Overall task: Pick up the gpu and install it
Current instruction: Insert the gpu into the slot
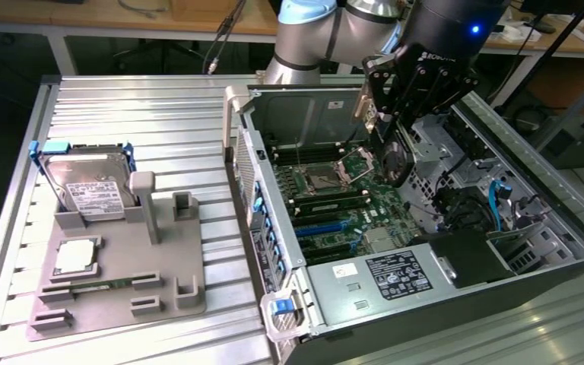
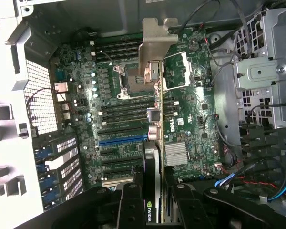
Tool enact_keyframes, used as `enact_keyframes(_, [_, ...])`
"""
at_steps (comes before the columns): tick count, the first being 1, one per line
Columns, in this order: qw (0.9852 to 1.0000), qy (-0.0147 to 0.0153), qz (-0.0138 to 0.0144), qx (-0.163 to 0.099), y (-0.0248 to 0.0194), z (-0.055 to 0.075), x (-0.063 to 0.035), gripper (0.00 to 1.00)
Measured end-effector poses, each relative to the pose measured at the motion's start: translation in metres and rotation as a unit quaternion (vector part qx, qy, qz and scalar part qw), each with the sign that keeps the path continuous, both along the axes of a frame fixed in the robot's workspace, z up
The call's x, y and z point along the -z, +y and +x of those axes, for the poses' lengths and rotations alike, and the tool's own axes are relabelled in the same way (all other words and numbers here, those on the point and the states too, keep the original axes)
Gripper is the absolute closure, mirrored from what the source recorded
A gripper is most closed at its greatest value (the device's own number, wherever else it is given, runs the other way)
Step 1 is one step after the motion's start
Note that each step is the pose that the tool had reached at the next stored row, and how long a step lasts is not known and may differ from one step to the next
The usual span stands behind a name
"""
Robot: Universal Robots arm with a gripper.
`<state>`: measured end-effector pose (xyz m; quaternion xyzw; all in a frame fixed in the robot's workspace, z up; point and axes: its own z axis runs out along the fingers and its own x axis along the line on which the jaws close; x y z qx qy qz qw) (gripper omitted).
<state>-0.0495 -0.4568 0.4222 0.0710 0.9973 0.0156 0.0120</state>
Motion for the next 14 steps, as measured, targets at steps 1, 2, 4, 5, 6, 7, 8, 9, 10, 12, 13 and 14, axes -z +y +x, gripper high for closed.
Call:
enact_keyframes(1, [1.0000, 0.0000, 0.0000, 0.000, 0.0000, 0.0000, 0.0000, 0.73])
enact_keyframes(2, [1.0000, 0.0000, 0.0000, 0.000, 0.0000, 0.0000, 0.0000, 0.73])
enact_keyframes(4, [1.0000, 0.0000, 0.0000, 0.000, 0.0000, 0.0000, 0.0000, 0.73])
enact_keyframes(5, [1.0000, 0.0000, 0.0000, -0.003, 0.0000, 0.0000, 0.0000, 0.73])
enact_keyframes(6, [0.9999, 0.0000, 0.0000, -0.010, 0.0000, 0.0000, 0.0000, 0.73])
enact_keyframes(7, [0.9999, 0.0000, 0.0000, -0.015, 0.0000, 0.0000, 0.0000, 0.73])
enact_keyframes(8, [0.9997, 0.0000, 0.0000, -0.023, 0.0000, 0.0000, 0.0000, 0.73])
enact_keyframes(9, [0.9994, 0.0000, 0.0000, -0.035, 0.0000, 0.0000, 0.0000, 0.73])
enact_keyframes(10, [0.9991, 0.0000, 0.0000, -0.044, 0.0000, 0.0000, 0.0000, 0.73])
enact_keyframes(12, [0.9987, 0.0000, 0.0000, -0.050, 0.0000, 0.0000, 0.0000, 0.73])
enact_keyframes(13, [0.9987, 0.0000, 0.0000, -0.051, 0.0000, 0.0000, 0.0000, 0.73])
enact_keyframes(14, [0.9986, 0.0000, 0.0000, -0.053, 0.0000, 0.0000, 0.0000, 0.73])
